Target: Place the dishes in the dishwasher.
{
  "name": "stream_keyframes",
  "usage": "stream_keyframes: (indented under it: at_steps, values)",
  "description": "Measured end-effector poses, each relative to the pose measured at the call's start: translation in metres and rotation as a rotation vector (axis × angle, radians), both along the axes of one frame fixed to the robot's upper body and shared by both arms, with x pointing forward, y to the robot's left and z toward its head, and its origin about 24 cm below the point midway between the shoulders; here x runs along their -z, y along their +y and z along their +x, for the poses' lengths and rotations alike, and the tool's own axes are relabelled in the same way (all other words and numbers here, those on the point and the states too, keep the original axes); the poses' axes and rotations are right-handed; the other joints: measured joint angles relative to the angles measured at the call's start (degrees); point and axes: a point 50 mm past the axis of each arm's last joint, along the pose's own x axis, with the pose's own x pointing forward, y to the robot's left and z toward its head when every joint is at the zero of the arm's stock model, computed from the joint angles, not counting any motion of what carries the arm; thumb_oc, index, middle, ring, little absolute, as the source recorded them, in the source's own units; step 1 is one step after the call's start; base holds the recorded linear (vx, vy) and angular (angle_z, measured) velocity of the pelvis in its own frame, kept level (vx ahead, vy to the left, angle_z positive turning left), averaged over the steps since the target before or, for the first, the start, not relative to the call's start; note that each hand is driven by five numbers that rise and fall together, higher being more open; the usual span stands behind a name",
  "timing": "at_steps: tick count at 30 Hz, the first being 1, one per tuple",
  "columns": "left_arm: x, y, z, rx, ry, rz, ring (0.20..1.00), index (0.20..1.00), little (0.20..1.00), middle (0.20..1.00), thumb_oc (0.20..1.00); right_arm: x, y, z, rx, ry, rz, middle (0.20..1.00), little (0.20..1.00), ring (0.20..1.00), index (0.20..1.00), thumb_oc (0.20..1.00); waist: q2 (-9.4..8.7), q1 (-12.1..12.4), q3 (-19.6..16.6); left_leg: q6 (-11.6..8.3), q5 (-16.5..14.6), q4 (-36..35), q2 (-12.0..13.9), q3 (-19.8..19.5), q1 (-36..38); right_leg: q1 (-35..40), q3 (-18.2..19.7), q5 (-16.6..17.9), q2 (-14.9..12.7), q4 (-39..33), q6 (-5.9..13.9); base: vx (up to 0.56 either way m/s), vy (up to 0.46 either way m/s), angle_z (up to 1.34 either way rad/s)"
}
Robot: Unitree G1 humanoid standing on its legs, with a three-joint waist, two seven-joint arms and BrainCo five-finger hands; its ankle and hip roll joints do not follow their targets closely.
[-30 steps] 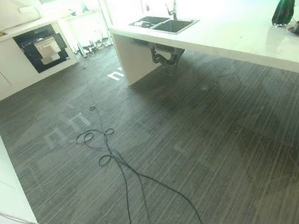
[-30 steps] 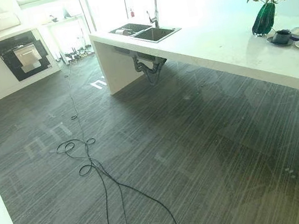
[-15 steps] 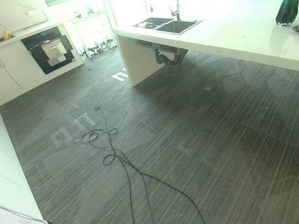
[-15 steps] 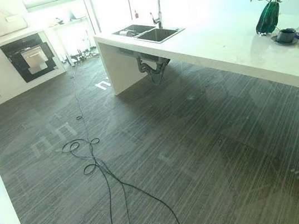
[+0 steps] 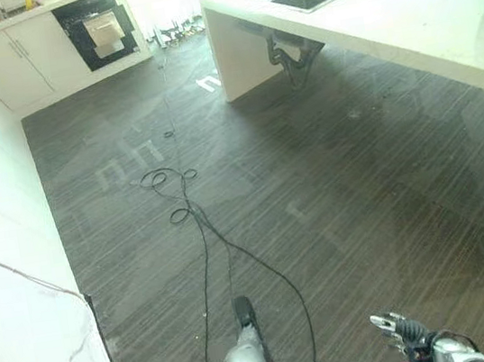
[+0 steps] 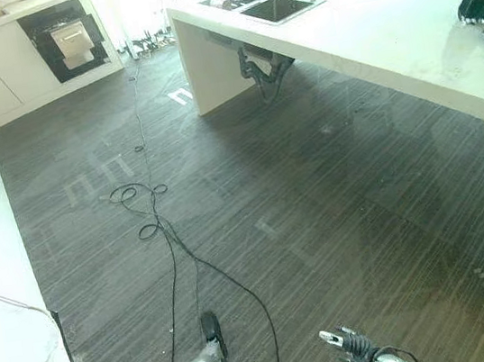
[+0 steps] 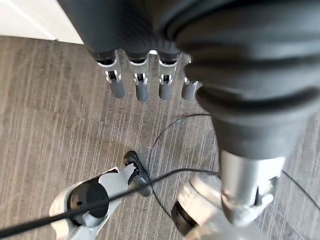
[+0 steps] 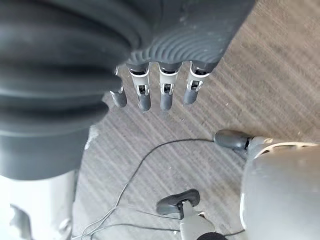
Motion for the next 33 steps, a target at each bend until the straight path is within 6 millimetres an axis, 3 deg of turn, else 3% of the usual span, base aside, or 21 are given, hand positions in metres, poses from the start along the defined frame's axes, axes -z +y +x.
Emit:
stream_keyframes:
  at_steps: [2,5,6,7,8,9,10,11,12,13,15,17,19,21,23,24,25,26,29,31,33]
  values:
    - [0.000,0.000,0.003,0.015,-0.007,-0.002,1.000,1.000,1.000,1.000,1.000,0.002,-0.002,-0.007,0.006,0.030,-0.017,1.000,1.000,1.000,1.000,1.000,-0.71,0.29,-0.53,1.79,-1.12,-0.04,-0.68,1.28,1.86,1.12,2.83,0.08,-0.43,-0.12,-0.12,0.56,0.278,-0.55]
    - [0.000,0.001,0.031,0.064,-0.071,-0.003,1.000,1.000,1.000,1.000,1.000,0.004,-0.007,-0.018,0.061,0.065,-0.026,1.000,1.000,1.000,1.000,1.000,-2.09,-0.26,-1.24,4.65,0.19,-0.14,-5.88,3.54,3.53,3.09,5.13,-1.23,-2.36,-0.48,0.49,0.48,0.320,-0.39]
    - [-0.002,0.013,0.038,0.104,-0.088,0.012,1.000,1.000,1.000,1.000,1.000,0.010,-0.008,-0.044,0.121,0.145,-0.029,1.000,1.000,1.000,1.000,1.000,-3.76,-0.12,-2.52,10.51,0.07,-0.15,-11.50,6.40,6.17,4.53,3.79,-2.19,-4.55,2.05,2.76,0.44,0.374,-0.13]
    - [-0.002,0.011,0.045,0.111,-0.116,0.000,1.000,1.000,1.000,1.000,1.000,0.012,-0.012,-0.061,0.133,0.190,-0.044,1.000,1.000,1.000,1.000,1.000,-1.43,-0.39,-3.99,13.12,-1.07,-0.13,-11.59,6.34,7.36,3.17,2.43,-2.93,-3.11,7.61,4.06,0.49,0.431,-0.34]
    - [-0.002,0.006,0.054,0.159,-0.142,-0.022,1.000,1.000,1.000,1.000,1.000,0.013,-0.013,-0.078,0.129,0.241,-0.053,1.000,1.000,1.000,1.000,1.000,1.25,-0.55,-5.52,16.18,-0.68,-0.12,-10.15,6.23,9.70,0.37,0.12,-4.77,-1.88,18.39,6.83,0.44,0.394,-0.33]
    - [-0.004,0.010,0.063,0.209,-0.160,-0.015,1.000,1.000,1.000,1.000,1.000,0.016,-0.006,-0.087,0.118,0.265,-0.040,1.000,1.000,1.000,1.000,1.000,0.51,-1.71,-5.91,16.65,-2.79,-0.13,-10.49,6.53,11.94,-3.91,-3.25,-4.64,-4.38,32.03,8.24,0.41,0.376,-0.37]
    - [-0.004,0.008,0.072,0.279,-0.194,-0.037,1.000,1.000,1.000,1.000,1.000,0.017,-0.002,-0.096,0.119,0.283,-0.028,1.000,1.000,1.000,1.000,1.000,-0.63,-3.10,-7.60,17.04,-4.99,-0.12,-12.20,6.43,13.62,-12.51,-7.63,-0.91,-11.15,51.73,9.14,0.36,0.325,-0.04]
    - [-0.006,0.005,0.088,0.320,-0.248,-0.052,1.000,1.000,1.000,1.000,1.000,0.017,-0.001,-0.107,0.117,0.303,-0.027,1.000,1.000,1.000,1.000,1.000,-2.30,-4.98,-8.72,18.35,-6.79,-0.04,-14.73,5.91,14.97,-17.60,-7.90,-0.44,-17.14,61.65,8.67,0.41,0.291,0.11]
    - [-0.009,-0.003,0.106,0.428,-0.303,-0.086,1.000,1.000,1.000,1.000,1.000,0.017,-0.003,-0.111,0.097,0.325,-0.037,1.000,1.000,1.000,1.000,1.000,-2.81,-6.34,-9.09,19.80,-8.50,0.25,-16.72,5.02,16.63,-24.51,-3.13,0.58,-20.89,70.34,8.67,0.31,0.116,0.32]
    - [-0.011,-0.014,0.122,0.496,-0.358,-0.128,1.000,1.000,1.000,1.000,1.000,0.016,-0.008,-0.109,0.098,0.321,-0.048,1.000,1.000,1.000,1.000,1.000,-0.99,-7.76,-9.11,20.84,-9.72,0.25,-16.67,4.06,17.01,-31.42,0.07,1.64,-21.35,75.50,7.92,0.33,0.005,0.39]
    - [-0.016,-0.037,0.142,0.553,-0.444,-0.244,1.000,1.000,1.000,1.000,1.000,0.014,-0.012,-0.105,0.104,0.306,-0.052,1.000,1.000,1.000,1.000,1.000,2.86,-9.11,-8.65,17.04,-10.02,0.29,-13.90,2.16,19.14,-36.16,-1.03,-1.54,-16.45,58.63,5.96,0.34,-0.094,0.64]
    - [-0.019,-0.035,0.147,0.557,-0.457,-0.274,1.000,1.000,1.000,1.000,1.000,0.016,-0.005,-0.099,0.100,0.277,-0.023,1.000,1.000,1.000,1.000,1.000,0.57,-10.81,-7.88,12.37,-13.98,0.26,-13.82,-0.08,22.37,-35.97,-5.74,-0.87,-11.01,32.64,5.05,0.52,-0.188,0.89]
    - [-0.016,-0.028,0.135,0.529,-0.417,-0.265,1.000,1.000,1.000,1.000,1.000,0.015,0.000,-0.089,0.105,0.236,0.000,1.000,1.000,1.000,1.000,1.000,-3.03,-11.55,-7.57,12.69,-17.93,0.24,-16.63,-1.01,24.77,-35.24,-7.90,2.63,-8.75,12.57,4.69,0.60,-0.209,0.57]
    - [-0.012,-0.032,0.129,0.470,-0.369,-0.214,1.000,1.000,1.000,1.000,1.000,0.016,-0.003,-0.093,0.154,0.253,0.004,1.000,1.000,1.000,1.000,1.000,-2.39,-13.71,-6.25,10.85,-20.57,0.31,-16.78,-5.93,28.58,-35.69,-0.29,6.85,-7.69,-0.87,5.80,0.55,-0.183,0.86]
    - [-0.009,-0.031,0.120,0.460,-0.335,-0.183,1.000,1.000,1.000,1.000,1.000,0.017,0.002,-0.095,0.163,0.266,0.016,1.000,1.000,1.000,1.000,1.000,-0.21,-13.66,-5.29,9.51,-21.34,0.34,-14.45,-5.66,32.50,-36.04,-2.30,7.45,-6.54,1.24,5.57,0.77,-0.302,0.58]
    - [-0.005,-0.032,0.109,0.450,-0.318,-0.166,1.000,1.000,1.000,1.000,1.000,0.017,0.002,-0.089,0.185,0.250,0.017,1.000,1.000,1.000,1.000,1.000,0.95,-13.15,-4.60,7.47,-22.17,0.41,-12.79,-4.27,37.77,-33.68,-8.64,10.32,-6.56,6.40,2.17,0.80,-0.335,-0.01]
    - [-0.005,-0.032,0.106,0.473,-0.308,-0.156,1.000,1.000,1.000,1.000,1.000,0.016,0.003,-0.070,0.191,0.205,0.019,1.000,1.000,1.000,1.000,1.000,2.24,-13.05,-2.72,5.69,-21.56,6.51,-11.20,-4.62,38.40,-31.76,-8.03,12.99,-5.68,9.69,-3.37,0.93,-0.388,0.01]
    - [-0.004,-0.033,0.105,0.481,-0.298,-0.146,1.000,1.000,1.000,1.000,1.000,0.015,0.001,-0.063,0.192,0.186,0.010,1.000,1.000,1.000,1.000,1.000,1.91,-13.48,-2.11,2.63,-19.09,10.64,-10.91,-6.10,38.33,-29.62,-5.83,14.78,-5.59,10.55,-6.09,0.57,-0.239,0.16]
    - [-0.006,-0.020,0.113,0.466,-0.333,-0.057,1.000,1.000,1.000,1.000,1.000,0.010,-0.011,-0.054,0.184,0.153,-0.025,1.000,1.000,1.000,1.000,1.000,1.21,-13.10,-1.28,2.55,-17.96,7.81,-8.13,-3.17,34.74,-19.86,-4.63,9.16,-5.15,9.40,-6.82,0.55,-0.364,0.18]
    - [-0.006,-0.006,0.102,0.416,-0.311,-0.003,1.000,1.000,1.000,1.000,1.000,0.007,-0.015,-0.045,0.192,0.097,-0.020,1.000,1.000,1.000,1.000,1.000,0.71,-13.11,-2.32,0.80,-13.95,27.48,-4.94,0.29,27.08,-13.88,-4.66,8.33,-3.20,4.22,-4.54,0.50,-0.457,-0.44]
    - [-0.005,0.000,0.092,0.409,-0.295,0.035,1.000,1.000,1.000,1.000,1.000,0.003,-0.019,-0.040,0.185,0.052,-0.027,1.000,1.000,1.000,1.000,1.000,0.81,-12.38,-3.41,-0.11,-4.40,45.48,-2.38,-0.61,18.85,-11.16,-1.45,7.22,-1.08,3.02,-6.55,0.34,-0.271,-0.80]
